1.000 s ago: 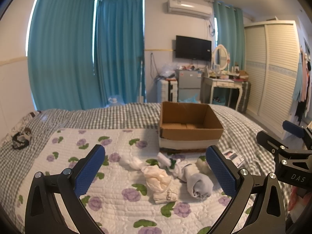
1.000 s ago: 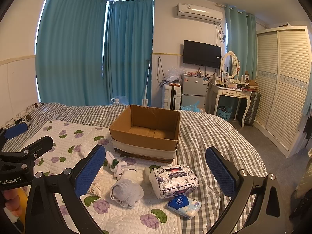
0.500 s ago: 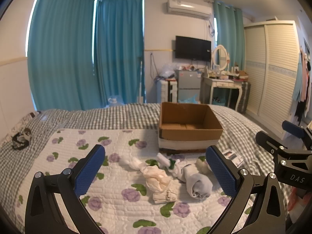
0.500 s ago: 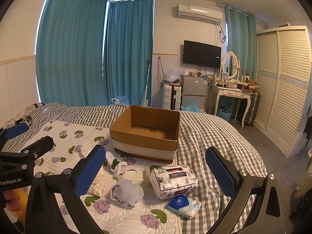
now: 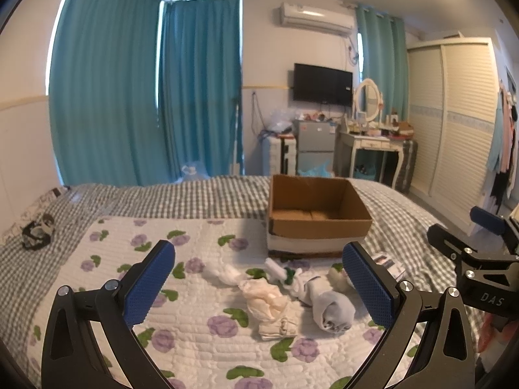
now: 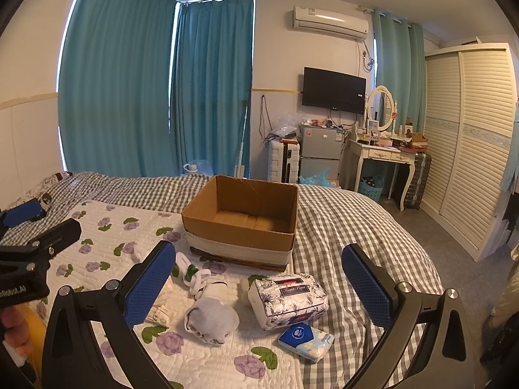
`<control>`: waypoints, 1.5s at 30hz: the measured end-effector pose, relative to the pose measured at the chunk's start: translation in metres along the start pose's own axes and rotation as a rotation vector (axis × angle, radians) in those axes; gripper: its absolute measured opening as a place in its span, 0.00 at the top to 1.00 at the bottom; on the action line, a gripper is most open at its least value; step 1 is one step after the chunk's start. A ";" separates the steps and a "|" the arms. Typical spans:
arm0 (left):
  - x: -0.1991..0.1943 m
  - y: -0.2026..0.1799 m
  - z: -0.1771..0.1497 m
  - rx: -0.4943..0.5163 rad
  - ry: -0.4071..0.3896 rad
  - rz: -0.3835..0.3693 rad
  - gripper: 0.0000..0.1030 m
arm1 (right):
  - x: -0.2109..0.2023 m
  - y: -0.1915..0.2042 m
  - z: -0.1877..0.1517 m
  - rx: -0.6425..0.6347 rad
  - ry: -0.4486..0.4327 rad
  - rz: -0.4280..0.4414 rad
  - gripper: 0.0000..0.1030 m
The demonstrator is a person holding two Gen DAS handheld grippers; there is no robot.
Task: Organize soft objects
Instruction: 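Grasp the folded cream lace cloth with the left gripper while the right grasps the white mesh ball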
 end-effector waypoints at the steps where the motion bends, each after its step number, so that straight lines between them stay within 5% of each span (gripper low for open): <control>1: 0.002 0.003 -0.001 -0.005 0.011 -0.002 0.00 | 0.002 0.002 -0.002 -0.004 0.008 -0.001 0.00; 6: 0.026 0.025 -0.032 -0.051 0.114 0.026 0.00 | 0.023 0.010 -0.026 -0.007 0.096 0.017 0.00; 15: 0.060 0.042 -0.084 -0.065 0.250 0.035 0.00 | 0.084 0.037 -0.108 0.060 0.378 0.060 0.09; 25: 0.087 0.049 -0.119 -0.066 0.336 0.019 0.00 | 0.130 0.052 -0.153 0.064 0.508 0.068 0.19; 32: 0.097 0.045 -0.132 -0.061 0.374 0.000 0.00 | 0.136 0.062 -0.165 0.068 0.507 0.113 0.38; 42: 0.104 -0.002 -0.154 0.004 0.460 -0.141 0.06 | 0.114 0.028 -0.146 0.094 0.442 0.040 0.41; 45: 0.112 -0.012 -0.155 0.003 0.477 -0.183 0.18 | 0.117 0.033 -0.147 0.074 0.443 0.040 0.41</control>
Point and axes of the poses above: each gripper's, at about its wrist camera, not at the fingertips, and x roughly the way its jaws point, y to its left, z to its top, the point moved 3 cm from there along x, roughly the way its jaws point, and after that the axes turned 12 degrees about -y, right-handed, at the moved point
